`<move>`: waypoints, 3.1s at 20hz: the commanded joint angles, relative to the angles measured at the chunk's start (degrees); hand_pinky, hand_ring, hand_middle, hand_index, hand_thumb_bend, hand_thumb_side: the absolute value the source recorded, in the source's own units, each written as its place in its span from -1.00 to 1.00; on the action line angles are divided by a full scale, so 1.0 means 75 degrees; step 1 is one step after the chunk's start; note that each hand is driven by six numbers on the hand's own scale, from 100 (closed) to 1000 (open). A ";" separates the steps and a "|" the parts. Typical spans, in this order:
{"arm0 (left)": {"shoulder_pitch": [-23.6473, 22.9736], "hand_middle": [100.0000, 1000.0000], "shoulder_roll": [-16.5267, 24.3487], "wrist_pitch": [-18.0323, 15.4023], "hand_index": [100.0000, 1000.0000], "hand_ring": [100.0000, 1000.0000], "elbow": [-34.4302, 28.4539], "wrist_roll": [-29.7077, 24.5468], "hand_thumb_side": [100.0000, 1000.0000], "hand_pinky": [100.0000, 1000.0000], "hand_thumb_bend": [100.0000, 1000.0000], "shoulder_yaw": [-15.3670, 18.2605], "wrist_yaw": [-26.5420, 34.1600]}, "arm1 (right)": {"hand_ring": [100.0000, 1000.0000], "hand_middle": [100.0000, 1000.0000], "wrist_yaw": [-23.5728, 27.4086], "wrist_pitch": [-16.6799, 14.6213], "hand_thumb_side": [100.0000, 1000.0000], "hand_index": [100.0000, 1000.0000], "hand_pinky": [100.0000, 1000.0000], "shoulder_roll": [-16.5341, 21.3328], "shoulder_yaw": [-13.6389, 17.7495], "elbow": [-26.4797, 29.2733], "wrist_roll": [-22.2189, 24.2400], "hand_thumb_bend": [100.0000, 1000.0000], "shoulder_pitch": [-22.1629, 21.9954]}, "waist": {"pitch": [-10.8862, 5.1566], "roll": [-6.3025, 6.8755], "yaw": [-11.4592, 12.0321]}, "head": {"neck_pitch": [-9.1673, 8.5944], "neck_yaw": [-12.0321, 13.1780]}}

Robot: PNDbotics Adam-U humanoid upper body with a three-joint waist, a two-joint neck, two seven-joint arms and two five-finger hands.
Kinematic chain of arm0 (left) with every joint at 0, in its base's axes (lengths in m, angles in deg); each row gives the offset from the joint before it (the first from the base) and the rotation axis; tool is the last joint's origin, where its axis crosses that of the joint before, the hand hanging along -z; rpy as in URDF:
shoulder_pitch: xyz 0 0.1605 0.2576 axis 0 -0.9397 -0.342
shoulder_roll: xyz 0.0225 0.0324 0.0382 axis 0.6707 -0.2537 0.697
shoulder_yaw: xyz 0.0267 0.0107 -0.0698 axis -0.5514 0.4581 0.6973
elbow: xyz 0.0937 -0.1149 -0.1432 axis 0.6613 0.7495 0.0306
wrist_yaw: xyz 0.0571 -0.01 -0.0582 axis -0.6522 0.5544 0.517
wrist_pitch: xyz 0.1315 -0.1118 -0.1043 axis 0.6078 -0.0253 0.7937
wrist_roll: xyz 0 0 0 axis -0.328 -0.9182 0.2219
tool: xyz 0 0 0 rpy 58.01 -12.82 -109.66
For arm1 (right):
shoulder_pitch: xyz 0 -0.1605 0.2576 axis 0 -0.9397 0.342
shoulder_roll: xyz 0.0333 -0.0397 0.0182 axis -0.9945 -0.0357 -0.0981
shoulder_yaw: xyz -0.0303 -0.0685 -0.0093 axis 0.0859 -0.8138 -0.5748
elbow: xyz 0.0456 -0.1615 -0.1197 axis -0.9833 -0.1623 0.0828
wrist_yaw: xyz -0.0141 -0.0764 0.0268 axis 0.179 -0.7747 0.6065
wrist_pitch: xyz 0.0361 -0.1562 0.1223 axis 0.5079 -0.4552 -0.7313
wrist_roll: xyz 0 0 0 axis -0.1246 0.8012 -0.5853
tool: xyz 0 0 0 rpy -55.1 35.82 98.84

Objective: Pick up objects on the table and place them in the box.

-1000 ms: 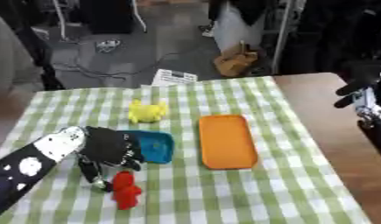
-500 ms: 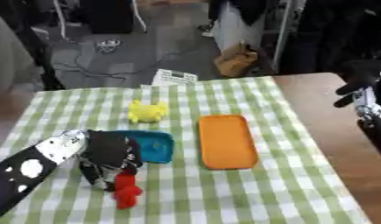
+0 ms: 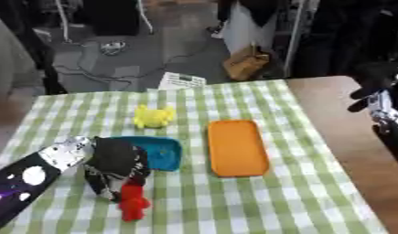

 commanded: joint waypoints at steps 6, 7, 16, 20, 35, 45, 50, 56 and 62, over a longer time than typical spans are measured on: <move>0.0225 0.06 0.0096 -0.0001 0.29 0.28 -0.0540 -0.1928 -0.51 0.40 -0.26 0.0097 0.1837 | 0.08 0.41 0.0071 -0.0005 0.30 0.44 -0.08 0.0147 0.0032 0.0183 0.0025 -1.00 0.0096 | -0.0164 0.0048 -0.0008 | -0.0101 0.0010; 0.0236 0.06 0.0104 -0.0001 0.29 0.28 -0.0613 -0.2208 -0.51 0.40 -0.26 0.0123 0.2110 | 0.08 0.41 0.0070 -0.0005 0.30 0.44 -0.08 0.0147 0.0033 0.0183 0.0025 -1.00 0.0095 | -0.0165 0.0048 -0.0007 | -0.0102 0.0010; 0.0367 -0.22 0.0018 -0.0001 0.06 0.12 -0.0055 -0.5131 -0.66 0.23 -1.00 0.1493 0.6021 | 0.08 0.41 0.0058 0.0001 0.30 0.44 -0.08 0.0128 0.0069 0.0183 -0.0006 -1.00 0.0059 | -0.0171 0.0021 0.0043 | -0.0110 -0.0047; 0.0671 -0.21 -0.0130 -0.0001 0.06 0.12 0.0004 -0.6124 -0.66 0.23 -1.00 0.1986 0.7059 | 0.08 0.41 0.0058 0.0005 0.30 0.44 -0.08 0.0119 0.0076 0.0183 -0.0014 -1.00 0.0041 | -0.0181 0.0008 0.0053 | -0.0109 -0.0059; 0.1447 -0.06 -0.2484 -0.0001 0.10 0.18 0.0580 -0.6648 -0.64 0.31 -0.99 0.2241 0.5435 | 0.08 0.41 0.0128 -0.0026 0.30 0.44 -0.07 0.0036 0.0029 0.0183 0.0042 -1.00 0.0126 | -0.0164 -0.0069 -0.0156 | -0.0156 -0.0014; 0.1236 0.03 -0.3123 -0.0001 0.18 0.31 0.1151 -0.3631 -0.53 0.41 -0.52 0.2815 0.1144 | 0.08 0.41 0.0170 -0.0042 0.30 0.44 -0.07 -0.0020 0.0001 0.0183 0.0077 -1.00 0.0164 | -0.0133 -0.0102 -0.0208 | -0.0174 0.0019; 0.1119 0.03 -0.3368 0.0059 0.18 0.32 0.1793 -0.1529 -0.52 0.42 -0.48 0.3198 -0.1273 | 0.08 0.41 0.0191 -0.0043 0.30 0.44 -0.08 -0.0038 -0.0013 0.0183 0.0096 -1.00 0.0171 | -0.0119 -0.0131 -0.0233 | -0.0204 0.0011; 0.1055 0.02 -0.3706 0.0946 0.18 0.29 0.2402 0.0473 -0.59 0.38 -0.54 0.3699 -0.3035 | 0.08 0.41 0.0210 -0.0041 0.30 0.44 -0.08 -0.0075 -0.0029 0.0183 0.0121 -1.00 0.0185 | -0.0104 -0.0156 -0.0258 | -0.0202 0.0033; 0.1305 0.01 -0.3682 0.1382 0.18 0.27 0.2531 0.1261 -0.67 0.35 -0.60 0.4053 -0.3235 | 0.08 0.41 0.0223 -0.0041 0.30 0.44 -0.08 -0.0080 -0.0031 0.0183 0.0123 -1.00 0.0187 | -0.0117 -0.0159 -0.0289 | -0.0218 0.0041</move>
